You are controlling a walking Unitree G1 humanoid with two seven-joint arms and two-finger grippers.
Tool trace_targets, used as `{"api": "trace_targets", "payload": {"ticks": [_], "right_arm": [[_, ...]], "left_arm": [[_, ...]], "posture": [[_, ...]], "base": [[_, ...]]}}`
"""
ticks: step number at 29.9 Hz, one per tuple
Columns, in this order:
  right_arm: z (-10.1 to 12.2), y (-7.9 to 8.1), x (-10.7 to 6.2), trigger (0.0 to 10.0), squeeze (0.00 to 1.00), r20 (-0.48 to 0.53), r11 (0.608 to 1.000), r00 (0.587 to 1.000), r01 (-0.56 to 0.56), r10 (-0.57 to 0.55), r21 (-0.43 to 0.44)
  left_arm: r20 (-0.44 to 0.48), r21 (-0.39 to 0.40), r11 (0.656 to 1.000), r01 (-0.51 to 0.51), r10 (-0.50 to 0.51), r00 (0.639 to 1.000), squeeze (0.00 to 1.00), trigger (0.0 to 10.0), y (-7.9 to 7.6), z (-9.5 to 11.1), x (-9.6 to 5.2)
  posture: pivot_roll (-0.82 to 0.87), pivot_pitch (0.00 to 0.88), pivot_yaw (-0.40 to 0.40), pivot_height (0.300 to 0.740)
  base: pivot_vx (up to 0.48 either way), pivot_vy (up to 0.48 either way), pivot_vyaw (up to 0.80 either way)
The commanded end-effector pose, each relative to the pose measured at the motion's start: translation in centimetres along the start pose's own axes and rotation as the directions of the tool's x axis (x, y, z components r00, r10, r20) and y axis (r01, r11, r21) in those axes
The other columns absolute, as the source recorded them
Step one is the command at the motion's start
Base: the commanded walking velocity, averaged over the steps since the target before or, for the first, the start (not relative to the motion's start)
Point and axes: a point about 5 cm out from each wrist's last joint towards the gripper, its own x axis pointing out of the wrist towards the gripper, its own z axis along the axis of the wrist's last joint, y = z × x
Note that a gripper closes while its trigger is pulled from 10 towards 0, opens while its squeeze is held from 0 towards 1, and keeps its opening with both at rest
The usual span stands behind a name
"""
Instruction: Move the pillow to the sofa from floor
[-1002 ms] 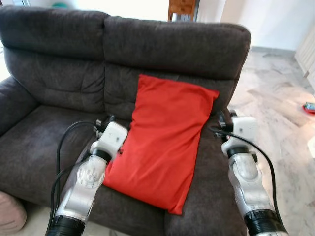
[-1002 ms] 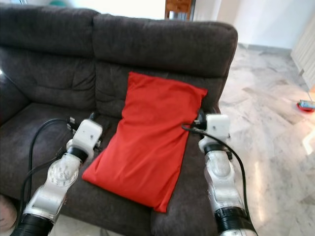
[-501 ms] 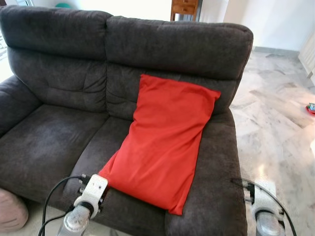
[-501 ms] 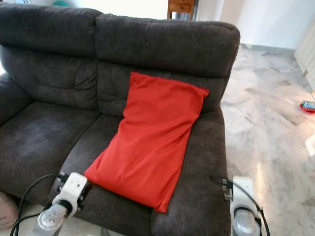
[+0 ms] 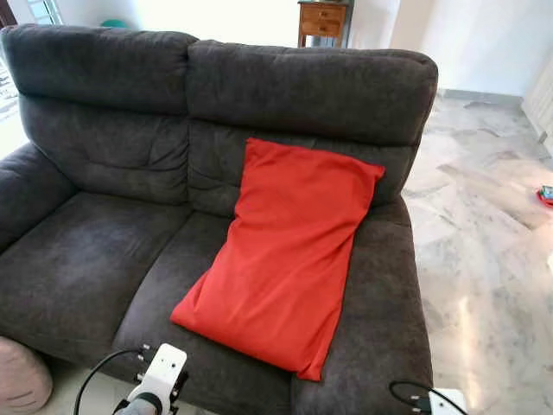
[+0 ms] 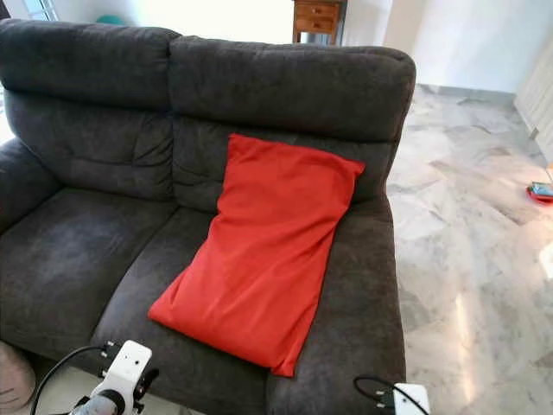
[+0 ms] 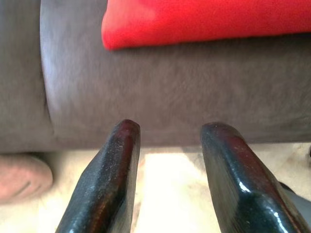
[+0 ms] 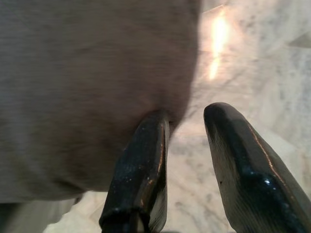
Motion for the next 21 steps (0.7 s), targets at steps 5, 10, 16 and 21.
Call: {"api": "trace_targets", "payload": {"ticks": [5,10,16,21], "right_arm": [[-0.4,1.3,-0.1,10.0,0.0,-0.032,0.997,0.997,-0.067,0.065,-0.039],[-0.1,1.4,0.0,10.0,0.0,-0.027,0.994,0.996,-0.082,0.08,-0.079],[0.9,2.0,0.2,10.0,0.0,0.002,0.992,0.995,-0.102,0.102,-0.073],[1.2,2.7,0.1,10.0,0.0,0.004,0.989,0.993,-0.116,0.117,-0.089]], "left_arm": [[-0.146,-0.092,0.995,-0.034,0.02,0.989,0.0,10.0,0.0,-3.0,-0.8],[-0.187,-0.096,0.995,-0.026,0.007,0.982,0.0,10.0,-0.3,-4.1,-1.3],[-0.212,-0.106,0.994,-0.029,0.006,0.977,0.0,10.0,-0.6,-4.6,-1.5],[-0.223,-0.117,0.993,-0.029,0.002,0.975,0.0,10.0,-0.8,-4.8,-1.6]], "posture": [[0.04,0.0,-0.006,0.74],[0.03,0.0,-0.008,0.74],[0.04,0.0,-0.014,0.74],[0.04,0.0,-0.018,0.74]], "base": [[0.0,0.0,0.0],[0.0,0.0,0.0],[0.0,0.0,0.0],[0.0,0.0,0.0]]}}
